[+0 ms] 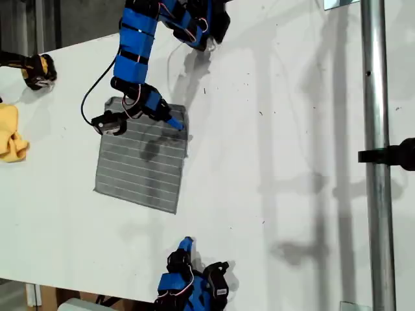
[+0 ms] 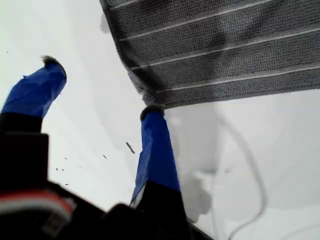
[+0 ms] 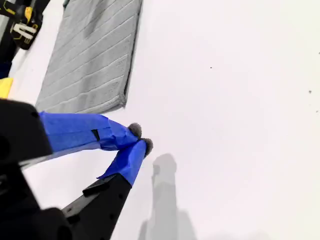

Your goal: Grasp corners of a towel and fold twice.

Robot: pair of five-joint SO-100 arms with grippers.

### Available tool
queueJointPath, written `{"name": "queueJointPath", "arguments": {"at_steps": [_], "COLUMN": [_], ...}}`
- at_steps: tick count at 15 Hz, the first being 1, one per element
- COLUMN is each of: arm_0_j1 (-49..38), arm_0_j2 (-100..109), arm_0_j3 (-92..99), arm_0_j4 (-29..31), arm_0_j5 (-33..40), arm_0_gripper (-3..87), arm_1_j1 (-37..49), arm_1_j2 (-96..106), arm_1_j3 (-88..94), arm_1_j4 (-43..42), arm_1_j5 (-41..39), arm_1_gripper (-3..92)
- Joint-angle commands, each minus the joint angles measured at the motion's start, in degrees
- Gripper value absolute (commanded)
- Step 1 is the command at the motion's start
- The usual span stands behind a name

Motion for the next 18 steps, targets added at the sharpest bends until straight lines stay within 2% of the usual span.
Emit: {"name": "queueJointPath", "arguments": {"at_steps": [1, 14, 18], "arm_0_j1": [-0.4, -0.6, -0.7], "arm_0_j2": [0.2, 0.2, 0.2], "arm_0_j3": [0.3, 0.3, 0.3], "arm_0_j4": [0.3, 0.3, 0.3], "arm_0_j5": [-0.5, -0.5, -0.5], "arm_0_gripper": [-1.1, -0.7, -0.6], "arm_1_j1": [0.7, 5.7, 4.5], "arm_1_j2": [-0.7, -14.9, -16.8], "arm_1_j3": [1.5, 2.4, 0.3], "arm_1_j4": [-3.2, -9.8, -9.1], "arm_1_j5": [-0.9, -3.3, -3.6], "arm_1_gripper": [32.8, 31.1, 24.9]}}
